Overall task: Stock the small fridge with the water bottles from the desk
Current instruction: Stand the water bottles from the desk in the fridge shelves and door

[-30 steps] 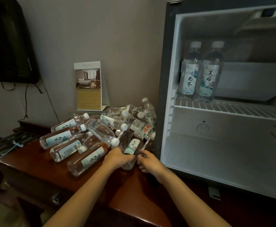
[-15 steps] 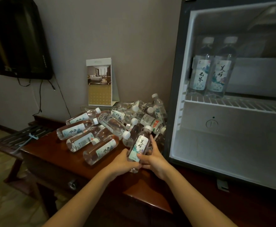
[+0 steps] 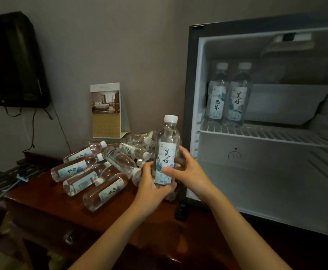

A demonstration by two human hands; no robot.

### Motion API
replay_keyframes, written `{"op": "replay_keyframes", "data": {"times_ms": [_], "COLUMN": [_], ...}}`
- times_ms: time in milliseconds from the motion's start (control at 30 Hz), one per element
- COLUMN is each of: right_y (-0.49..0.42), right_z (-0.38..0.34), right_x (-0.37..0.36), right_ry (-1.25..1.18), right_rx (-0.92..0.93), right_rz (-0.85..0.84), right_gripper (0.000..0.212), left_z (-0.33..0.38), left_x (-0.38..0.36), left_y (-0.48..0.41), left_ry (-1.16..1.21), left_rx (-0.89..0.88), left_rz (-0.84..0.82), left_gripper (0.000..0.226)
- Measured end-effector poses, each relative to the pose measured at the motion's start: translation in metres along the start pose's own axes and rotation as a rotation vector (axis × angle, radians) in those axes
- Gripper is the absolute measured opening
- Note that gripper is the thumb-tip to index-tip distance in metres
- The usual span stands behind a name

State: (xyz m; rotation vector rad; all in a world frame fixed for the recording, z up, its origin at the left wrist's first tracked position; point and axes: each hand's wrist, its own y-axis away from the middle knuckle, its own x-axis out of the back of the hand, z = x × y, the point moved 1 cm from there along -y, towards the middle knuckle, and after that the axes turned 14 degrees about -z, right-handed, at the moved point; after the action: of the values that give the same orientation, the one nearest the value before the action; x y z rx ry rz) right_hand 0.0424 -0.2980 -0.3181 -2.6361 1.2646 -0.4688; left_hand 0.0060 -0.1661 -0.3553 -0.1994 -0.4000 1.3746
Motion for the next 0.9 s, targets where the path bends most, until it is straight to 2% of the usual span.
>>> {"op": "replay_keyframes", "data": {"times_ms": [67, 267, 467, 667, 800, 900], "right_y": [0.009, 0.040, 0.075, 0.077, 0.067, 0.058], "right_z": [-0.013, -0.046, -0.078, -0.106, -0.111, -0.109], "right_x": [0.011, 0.049, 0.100, 0.151, 0.182, 0.198], "right_ry": [0.033, 0.159, 0.389, 0.523, 0.547, 0.568], "right_rx": [0.032, 0.063, 0.170, 0.207, 0.175, 0.103], "right_rz": [0.007, 0.106, 0.351, 0.566, 0.612, 0.594], "right_gripper": [0.069, 0.076, 0.073, 0.065, 0.069, 0.071], "left_z": [0.008, 0.031, 0.063, 0.096, 0.106, 0.102], "left_x": [-0.013, -0.060, -0.111, -0.152, -0.169, -0.170], "left_y": [-0.005, -0.033, -0.076, -0.133, -0.165, -0.180], "left_ry": [0.000, 0.004, -0.005, -0.163, -0.378, -0.412], "left_rx": [-0.062, -0.221, -0.319, -0.368, -0.321, -0.335], "left_rz": [0.023, -0.021, -0.138, -0.106, -0.067, -0.110], "left_gripper": [0.060, 0.064, 0.062, 0.067, 0.066, 0.069]}}
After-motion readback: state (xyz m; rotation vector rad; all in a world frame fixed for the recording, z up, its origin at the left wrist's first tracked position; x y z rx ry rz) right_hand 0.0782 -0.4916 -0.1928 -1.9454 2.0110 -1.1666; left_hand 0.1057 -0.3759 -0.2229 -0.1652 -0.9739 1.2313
